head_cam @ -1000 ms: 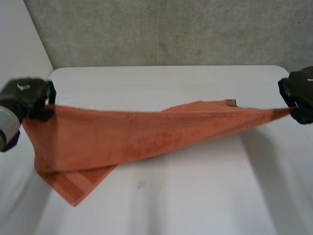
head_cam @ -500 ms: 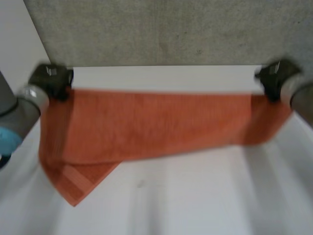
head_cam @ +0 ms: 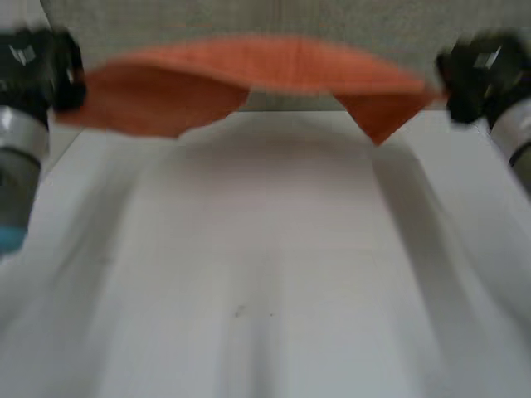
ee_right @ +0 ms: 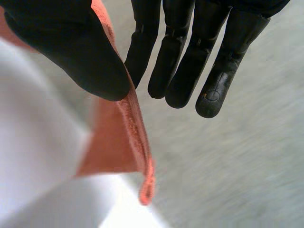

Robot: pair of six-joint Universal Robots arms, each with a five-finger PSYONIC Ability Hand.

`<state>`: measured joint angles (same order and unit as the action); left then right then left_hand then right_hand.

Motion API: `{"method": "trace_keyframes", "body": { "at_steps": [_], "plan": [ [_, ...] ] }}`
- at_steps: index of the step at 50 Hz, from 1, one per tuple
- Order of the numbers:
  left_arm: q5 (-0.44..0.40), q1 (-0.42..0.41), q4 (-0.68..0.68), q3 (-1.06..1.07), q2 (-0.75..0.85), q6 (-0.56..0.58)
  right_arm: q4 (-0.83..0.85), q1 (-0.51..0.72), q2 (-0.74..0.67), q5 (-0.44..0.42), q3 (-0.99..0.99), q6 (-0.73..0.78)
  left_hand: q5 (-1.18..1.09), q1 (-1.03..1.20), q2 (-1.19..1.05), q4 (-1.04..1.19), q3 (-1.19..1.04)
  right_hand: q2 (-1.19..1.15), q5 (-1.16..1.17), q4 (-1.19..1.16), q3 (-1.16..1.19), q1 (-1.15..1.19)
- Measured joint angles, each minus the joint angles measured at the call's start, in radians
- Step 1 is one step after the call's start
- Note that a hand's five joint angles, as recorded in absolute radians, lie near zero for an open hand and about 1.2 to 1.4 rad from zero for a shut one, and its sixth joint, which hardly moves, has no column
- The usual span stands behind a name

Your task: Fold the laundry

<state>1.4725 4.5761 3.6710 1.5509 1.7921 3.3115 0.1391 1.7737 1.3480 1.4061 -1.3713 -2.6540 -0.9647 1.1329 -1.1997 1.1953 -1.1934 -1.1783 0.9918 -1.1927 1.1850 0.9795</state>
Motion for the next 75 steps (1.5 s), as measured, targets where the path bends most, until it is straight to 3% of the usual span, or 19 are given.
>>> {"method": "trace_keyframes", "body": {
  "at_steps": [8,15,16,18,22,32,47,67,73,75],
  "plan": [
    [-0.068,0.024,0.002,0.254,0.048,0.006,0.003,-0.013,-0.066,-0.055,-0.301,0.032,0.000,0.000,0.000,0.000,0.000,0.000,0.000,0.000,0.001,0.000],
    [-0.094,0.029,0.002,0.310,0.101,0.009,0.013,-0.016,-0.172,-0.070,-0.386,0.046,0.000,0.000,0.000,0.000,0.000,0.000,0.000,0.000,0.001,0.000],
    [-0.094,0.030,0.002,0.311,0.105,0.009,0.014,-0.018,-0.182,-0.071,-0.392,0.040,0.000,0.000,0.000,0.000,0.000,0.031,-0.020,0.024,-0.022,-0.020],
    [-0.094,0.034,0.001,0.310,0.107,0.009,0.017,-0.026,-0.193,-0.073,-0.399,0.014,0.000,0.000,0.000,0.000,0.000,0.350,-0.308,0.341,-0.337,-0.269],
    [-0.093,0.043,-0.001,0.307,0.104,0.009,0.020,-0.046,-0.193,-0.073,-0.403,-0.049,0.000,0.000,0.000,0.000,0.000,0.576,-0.564,0.596,-0.586,-0.455],
    [-0.092,0.055,-0.005,0.309,0.095,0.007,0.021,-0.118,-0.172,-0.090,-0.426,-0.207,0.000,0.000,0.000,0.000,0.000,0.676,-0.670,0.699,-0.688,-0.533],
    [-0.092,0.046,-0.006,0.310,0.095,0.006,0.084,-0.147,-0.206,-0.158,-0.403,-0.204,0.000,0.000,0.000,0.000,0.000,0.676,-0.667,0.699,-0.686,-0.535],
    [-0.093,0.046,-0.006,0.309,0.095,0.006,0.096,-0.138,-0.318,-0.144,-0.293,-0.202,0.000,-0.001,0.000,0.000,0.000,0.610,-0.608,0.621,-0.610,-0.511],
    [-0.093,0.046,-0.006,0.309,0.095,0.006,0.096,-0.134,-0.341,-0.142,-0.261,-0.202,0.000,-0.001,0.000,0.000,0.000,0.437,-0.455,0.454,-0.446,-0.342],
    [-0.093,0.046,-0.006,0.309,0.095,0.006,0.096,-0.125,-0.355,-0.140,-0.241,-0.202,0.000,-0.001,0.000,0.000,0.000,0.264,-0.295,0.290,-0.282,-0.198]
  ]
}}
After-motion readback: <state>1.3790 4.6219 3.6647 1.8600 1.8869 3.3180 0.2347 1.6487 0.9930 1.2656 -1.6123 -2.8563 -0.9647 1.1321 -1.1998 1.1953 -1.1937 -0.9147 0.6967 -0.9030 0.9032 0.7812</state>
